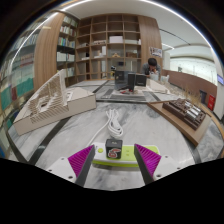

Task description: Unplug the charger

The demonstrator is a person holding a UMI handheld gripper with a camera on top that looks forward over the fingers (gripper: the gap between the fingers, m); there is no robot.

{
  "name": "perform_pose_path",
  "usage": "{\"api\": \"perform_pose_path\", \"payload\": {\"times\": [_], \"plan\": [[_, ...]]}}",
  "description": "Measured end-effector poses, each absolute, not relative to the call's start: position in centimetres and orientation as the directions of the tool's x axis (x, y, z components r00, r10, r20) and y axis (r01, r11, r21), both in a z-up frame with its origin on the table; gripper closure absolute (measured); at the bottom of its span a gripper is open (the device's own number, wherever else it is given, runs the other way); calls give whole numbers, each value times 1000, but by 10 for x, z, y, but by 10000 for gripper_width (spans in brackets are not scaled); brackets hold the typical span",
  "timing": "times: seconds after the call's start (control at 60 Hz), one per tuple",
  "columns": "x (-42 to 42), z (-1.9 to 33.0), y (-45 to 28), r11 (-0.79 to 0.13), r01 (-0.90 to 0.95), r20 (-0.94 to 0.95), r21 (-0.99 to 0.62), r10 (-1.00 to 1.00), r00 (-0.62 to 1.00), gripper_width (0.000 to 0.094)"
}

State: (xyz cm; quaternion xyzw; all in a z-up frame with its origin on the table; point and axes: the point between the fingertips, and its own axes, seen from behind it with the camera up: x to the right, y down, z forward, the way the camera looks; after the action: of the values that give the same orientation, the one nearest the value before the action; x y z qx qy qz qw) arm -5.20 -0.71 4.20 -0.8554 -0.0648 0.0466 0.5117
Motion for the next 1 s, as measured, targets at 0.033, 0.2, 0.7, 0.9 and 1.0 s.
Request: {"api": "perform_pose_path", "payload": {"times": [0.033, 0.2, 0.7, 0.9, 1.0], "plan": [[-54, 38, 2, -464, 54, -22, -884, 156, 987, 124], [-66, 25, 31, -431, 80, 6, -899, 170, 985, 463], [-63, 104, 37, -217, 63, 26, -974, 170, 985, 833], [-48, 225, 27, -94, 107, 89, -990, 181, 979, 835], [0, 205, 17, -162, 150, 130, -975, 129, 983, 835]]}}
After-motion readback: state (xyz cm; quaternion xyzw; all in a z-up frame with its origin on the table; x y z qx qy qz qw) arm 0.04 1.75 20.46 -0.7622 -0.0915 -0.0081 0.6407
